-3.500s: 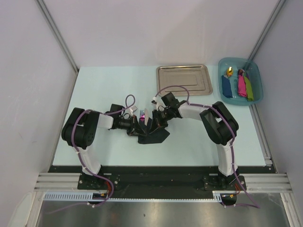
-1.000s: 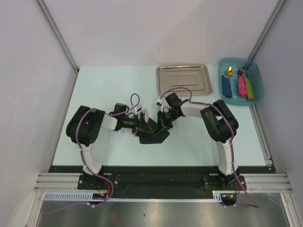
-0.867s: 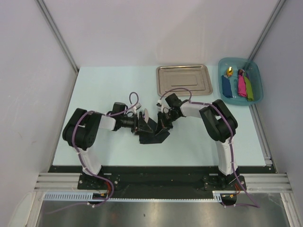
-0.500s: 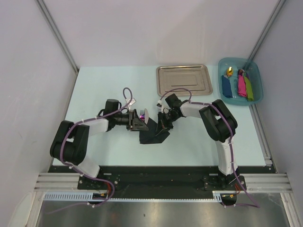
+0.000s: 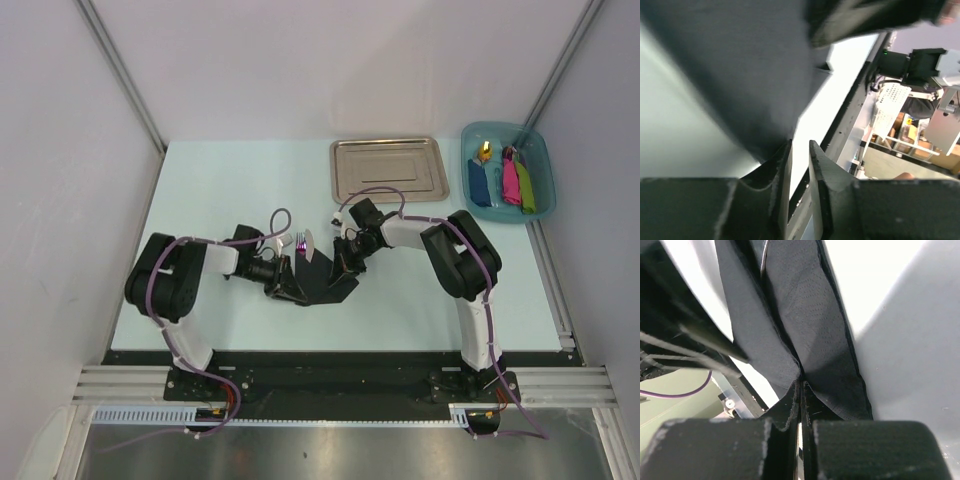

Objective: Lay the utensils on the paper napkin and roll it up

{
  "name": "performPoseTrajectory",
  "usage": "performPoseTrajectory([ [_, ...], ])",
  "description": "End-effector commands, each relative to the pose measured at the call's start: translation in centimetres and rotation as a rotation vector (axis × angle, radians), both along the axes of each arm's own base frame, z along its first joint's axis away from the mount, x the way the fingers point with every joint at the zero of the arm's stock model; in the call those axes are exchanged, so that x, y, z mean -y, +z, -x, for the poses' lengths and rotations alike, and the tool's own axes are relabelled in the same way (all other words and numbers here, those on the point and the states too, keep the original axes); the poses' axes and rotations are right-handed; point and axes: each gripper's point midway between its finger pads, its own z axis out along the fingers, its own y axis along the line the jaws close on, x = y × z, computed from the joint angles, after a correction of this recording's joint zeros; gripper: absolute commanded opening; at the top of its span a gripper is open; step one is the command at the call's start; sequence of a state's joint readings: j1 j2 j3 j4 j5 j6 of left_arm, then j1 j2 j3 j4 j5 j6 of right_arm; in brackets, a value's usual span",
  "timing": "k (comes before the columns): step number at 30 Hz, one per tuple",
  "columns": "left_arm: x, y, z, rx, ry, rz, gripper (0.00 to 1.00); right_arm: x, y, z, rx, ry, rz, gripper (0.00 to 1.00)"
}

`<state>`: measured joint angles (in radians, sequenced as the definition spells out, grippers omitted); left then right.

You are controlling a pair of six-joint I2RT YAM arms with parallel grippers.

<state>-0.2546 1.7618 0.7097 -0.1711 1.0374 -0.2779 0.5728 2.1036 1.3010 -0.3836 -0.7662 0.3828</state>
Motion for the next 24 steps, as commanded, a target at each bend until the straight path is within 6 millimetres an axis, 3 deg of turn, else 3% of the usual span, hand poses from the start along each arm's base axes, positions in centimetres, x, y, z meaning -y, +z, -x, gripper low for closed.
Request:
performPoseTrajectory([
  [1,-0.4,-2.0,-0.6,-0.019,-0.006,-0.050,0.23,0.1,0.6,-0.8,0.046,-0.002,-0.003,0.00],
  [7,-1.0,-3.1,-0.5,-0.057,0.011,-0.074,0.21,0.5,0.3,-0.6,0.041,0.001,0.011,0.00],
  [14,0.4,3.4,-3.1,0.140,0.028,0.101,0.33,0.2,0.4,-0.6,0.056,0.013,0.008,0.00],
  [17,0.7,4.1,-4.6,0.178,0.055,0.095,0.33,0.2,0.3,-0.6,0.058,0.015,0.009,0.00],
  [20,0.9,3.1,-5.3,0.164,0.066,0.085,0.30,0.2,0.2,-0.7,0.059,0.014,0.012,0.00],
  [24,0.6,0.8,-4.5,0.107,0.070,0.038,0.24,0.4,0.1,-0.9,0.062,0.005,0.021,0.00],
])
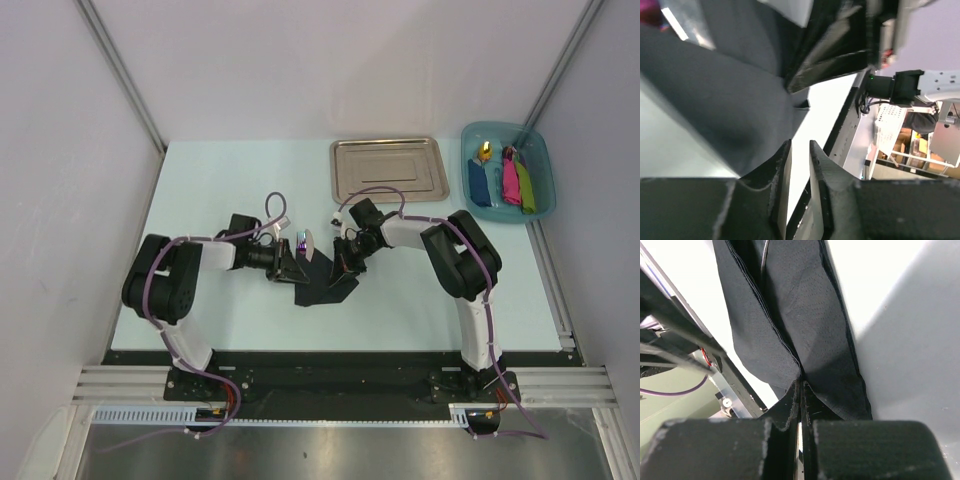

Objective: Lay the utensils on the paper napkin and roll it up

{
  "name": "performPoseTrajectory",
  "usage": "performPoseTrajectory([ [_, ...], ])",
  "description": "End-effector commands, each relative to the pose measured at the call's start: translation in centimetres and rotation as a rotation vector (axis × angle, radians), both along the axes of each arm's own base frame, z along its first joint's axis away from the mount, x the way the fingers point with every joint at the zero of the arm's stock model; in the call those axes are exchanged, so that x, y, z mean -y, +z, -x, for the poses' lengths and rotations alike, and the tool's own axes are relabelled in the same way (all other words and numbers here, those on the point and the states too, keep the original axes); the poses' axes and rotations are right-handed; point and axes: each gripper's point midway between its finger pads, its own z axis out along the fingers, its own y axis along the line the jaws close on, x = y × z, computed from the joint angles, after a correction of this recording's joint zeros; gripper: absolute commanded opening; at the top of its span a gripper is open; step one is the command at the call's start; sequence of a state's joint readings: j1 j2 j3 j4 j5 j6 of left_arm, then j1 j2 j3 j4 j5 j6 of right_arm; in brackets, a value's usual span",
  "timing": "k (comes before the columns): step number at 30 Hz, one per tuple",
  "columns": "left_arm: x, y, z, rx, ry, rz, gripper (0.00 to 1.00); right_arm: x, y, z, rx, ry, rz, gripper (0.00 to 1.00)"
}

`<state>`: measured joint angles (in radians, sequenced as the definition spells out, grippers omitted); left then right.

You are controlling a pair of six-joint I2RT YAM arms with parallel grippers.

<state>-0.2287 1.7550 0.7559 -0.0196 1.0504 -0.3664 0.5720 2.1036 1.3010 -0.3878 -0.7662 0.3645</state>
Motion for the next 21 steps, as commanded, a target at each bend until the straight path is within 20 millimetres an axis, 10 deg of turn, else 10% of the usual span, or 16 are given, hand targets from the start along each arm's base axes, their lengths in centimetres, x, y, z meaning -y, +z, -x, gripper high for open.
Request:
performPoseTrajectory([
  [1,-0.1,-1.8,0.0,-0.016,0.010,-0.034,0.24,0.3,0.1,-1.0,0.056,-0.008,0.022,0.00],
  [10,-1.0,-5.7,0.8,-0.097,0.019,-0.133,0.16,-0.2,1.0,-1.4,0.069,0.002,-0.003,0.01],
  [21,-1.1,-6.0,0.7,-0.096,0.022,-0.151,0.15,-1.7,4.7,-3.3,0.170,0.019,-0.064,0.38],
])
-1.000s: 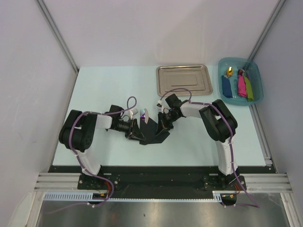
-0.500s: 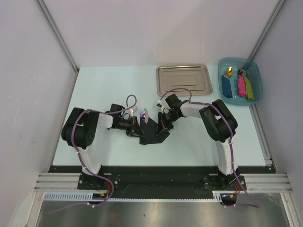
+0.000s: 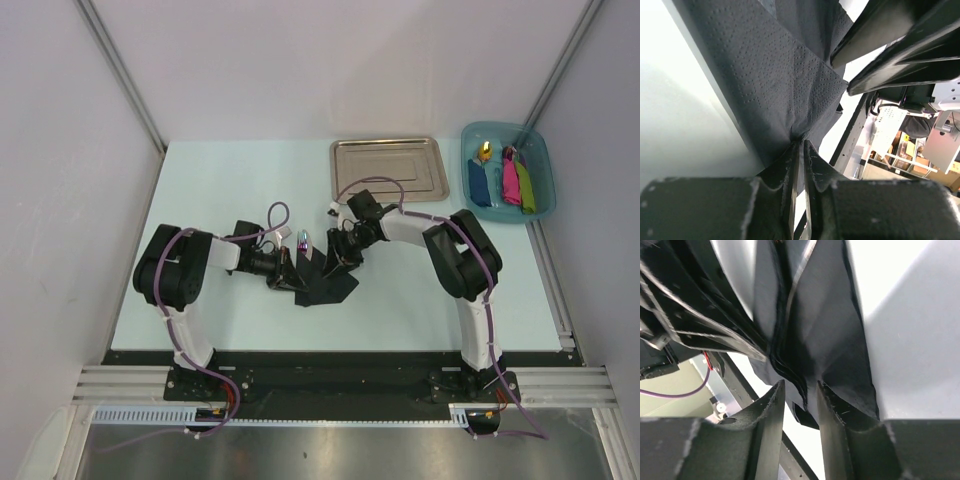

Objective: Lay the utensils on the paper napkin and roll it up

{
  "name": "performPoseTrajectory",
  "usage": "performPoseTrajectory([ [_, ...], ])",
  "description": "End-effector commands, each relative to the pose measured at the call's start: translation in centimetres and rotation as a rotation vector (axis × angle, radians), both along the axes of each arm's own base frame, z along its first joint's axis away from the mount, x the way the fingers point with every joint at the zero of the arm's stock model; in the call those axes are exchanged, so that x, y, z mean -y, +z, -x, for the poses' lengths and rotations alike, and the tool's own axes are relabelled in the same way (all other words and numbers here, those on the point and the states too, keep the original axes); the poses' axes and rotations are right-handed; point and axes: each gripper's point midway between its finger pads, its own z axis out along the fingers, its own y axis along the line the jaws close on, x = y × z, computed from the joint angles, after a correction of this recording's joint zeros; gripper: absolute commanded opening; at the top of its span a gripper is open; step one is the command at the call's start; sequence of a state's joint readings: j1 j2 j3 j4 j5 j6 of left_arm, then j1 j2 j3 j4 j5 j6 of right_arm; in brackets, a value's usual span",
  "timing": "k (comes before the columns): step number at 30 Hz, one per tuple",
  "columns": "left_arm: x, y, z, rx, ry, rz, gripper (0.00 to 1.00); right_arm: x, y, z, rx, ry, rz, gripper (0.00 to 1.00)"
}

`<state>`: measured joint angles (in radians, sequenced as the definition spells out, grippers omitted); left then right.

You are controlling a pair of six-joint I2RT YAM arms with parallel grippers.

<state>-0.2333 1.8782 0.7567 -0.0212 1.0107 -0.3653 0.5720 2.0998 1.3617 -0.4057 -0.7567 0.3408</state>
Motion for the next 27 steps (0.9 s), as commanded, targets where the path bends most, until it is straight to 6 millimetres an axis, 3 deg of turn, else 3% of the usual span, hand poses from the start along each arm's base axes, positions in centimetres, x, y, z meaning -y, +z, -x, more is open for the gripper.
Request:
performPoseTrajectory([
  [1,-0.8,-2.1,-0.1,0.016,0.004,-0.090,0.15,-1.1,3.2,-1.9,0.109,0.008,-0.046,0.39],
  [7,-0.7,-2.0,-0.3,0.020,0.008,-0.089,0.15,-2.5,3.5,-2.2,0.112,0.019,-0.070,0.40],
  [14,-0.6,-1.5,-0.5,0.028,0.015,-0.078,0.16,-3.1,1.3,-0.8,0.106,0.067,-0.030,0.38],
  [16,-0.4,-1.1,-0.5,0.035,0.015,-0.062,0.16,-2.9,0.2,-0.7,0.110,0.071,-0.001,0.32],
  [21,0.3,3.0,-1.5,0.162,0.026,0.010,0.21,-2.3,-2.3,-1.0,0.110,0.063,0.060,0.03],
  [26,0.5,5.3,-3.9,0.252,0.067,-0.039,0.20,-2.1,-3.2,-0.7,0.085,0.062,0.075,0.00],
  [27,0.9,5.2,-3.6,0.240,0.056,-0.055,0.20,-2.1,-3.2,-0.7,0.084,0.061,0.076,0.00],
])
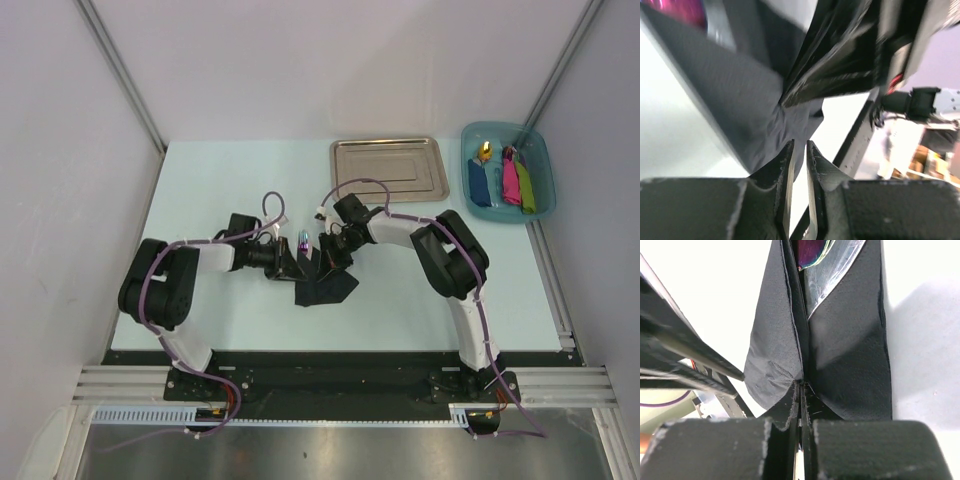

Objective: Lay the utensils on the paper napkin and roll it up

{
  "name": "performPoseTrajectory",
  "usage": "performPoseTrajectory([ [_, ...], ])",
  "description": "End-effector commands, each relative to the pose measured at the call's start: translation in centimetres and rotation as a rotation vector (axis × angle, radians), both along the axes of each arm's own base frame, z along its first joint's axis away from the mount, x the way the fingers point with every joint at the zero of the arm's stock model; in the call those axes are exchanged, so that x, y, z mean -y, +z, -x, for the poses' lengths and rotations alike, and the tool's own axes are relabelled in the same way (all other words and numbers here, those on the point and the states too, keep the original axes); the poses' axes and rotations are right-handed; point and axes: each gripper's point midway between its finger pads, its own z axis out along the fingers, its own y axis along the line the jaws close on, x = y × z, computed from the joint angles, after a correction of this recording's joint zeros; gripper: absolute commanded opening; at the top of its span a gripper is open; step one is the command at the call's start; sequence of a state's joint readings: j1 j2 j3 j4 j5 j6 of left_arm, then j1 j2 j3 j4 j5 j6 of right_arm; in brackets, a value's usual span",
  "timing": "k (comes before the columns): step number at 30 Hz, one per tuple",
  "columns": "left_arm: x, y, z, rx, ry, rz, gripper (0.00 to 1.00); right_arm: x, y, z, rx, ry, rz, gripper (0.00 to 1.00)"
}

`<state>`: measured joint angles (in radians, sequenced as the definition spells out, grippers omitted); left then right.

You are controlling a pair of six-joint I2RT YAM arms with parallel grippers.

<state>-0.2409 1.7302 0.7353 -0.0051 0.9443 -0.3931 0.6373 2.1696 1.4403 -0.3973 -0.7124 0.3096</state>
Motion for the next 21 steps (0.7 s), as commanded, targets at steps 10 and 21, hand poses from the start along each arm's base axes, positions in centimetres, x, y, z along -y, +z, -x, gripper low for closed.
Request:
performPoseTrajectory([
  [10,2.4,0.3,-3.9,0.074,0.037,-0.109,0.11,0.7,-1.8,-0.9,0.010,-0.022,0.055,0.00],
  [21,-0.4,-5.2,-4.1,-0.014,0.108,-0.393,0.07,0.4,-0.4,-1.1,0.014,-0.030,0.030,0.06],
])
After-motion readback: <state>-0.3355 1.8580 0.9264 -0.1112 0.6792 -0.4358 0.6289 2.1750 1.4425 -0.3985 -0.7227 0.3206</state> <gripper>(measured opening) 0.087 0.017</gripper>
